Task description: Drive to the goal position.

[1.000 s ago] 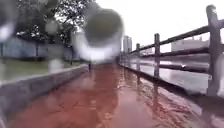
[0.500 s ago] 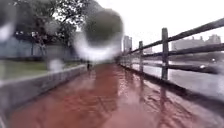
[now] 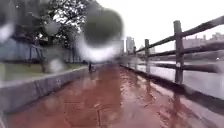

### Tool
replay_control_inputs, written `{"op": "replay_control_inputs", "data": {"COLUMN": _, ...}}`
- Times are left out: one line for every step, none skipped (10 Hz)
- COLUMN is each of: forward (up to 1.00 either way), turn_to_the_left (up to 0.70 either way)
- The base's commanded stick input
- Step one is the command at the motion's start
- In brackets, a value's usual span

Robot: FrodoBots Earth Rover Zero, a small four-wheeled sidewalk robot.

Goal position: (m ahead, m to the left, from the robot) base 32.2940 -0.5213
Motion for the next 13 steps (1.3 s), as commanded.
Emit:
{"op": "replay_control_inputs", "data": {"forward": 1.00, "turn_to_the_left": 0.01}}
{"op": "replay_control_inputs", "data": {"forward": 1.00, "turn_to_the_left": 0.01}}
{"op": "replay_control_inputs", "data": {"forward": 1.00, "turn_to_the_left": 0.01}}
{"op": "replay_control_inputs", "data": {"forward": 1.00, "turn_to_the_left": 0.01}}
{"op": "replay_control_inputs", "data": {"forward": 1.00, "turn_to_the_left": 0.01}}
{"op": "replay_control_inputs", "data": {"forward": 1.00, "turn_to_the_left": 0.01}}
{"op": "replay_control_inputs", "data": {"forward": 1.00, "turn_to_the_left": 0.01}}
{"op": "replay_control_inputs", "data": {"forward": 1.00, "turn_to_the_left": 0.01}}
{"op": "replay_control_inputs", "data": {"forward": 1.00, "turn_to_the_left": 0.01}}
{"op": "replay_control_inputs", "data": {"forward": 1.00, "turn_to_the_left": 0.01}}
{"op": "replay_control_inputs", "data": {"forward": 1.00, "turn_to_the_left": 0.01}}
{"op": "replay_control_inputs", "data": {"forward": 1.00, "turn_to_the_left": 0.01}}
{"op": "replay_control_inputs", "data": {"forward": 1.00, "turn_to_the_left": 0.01}}
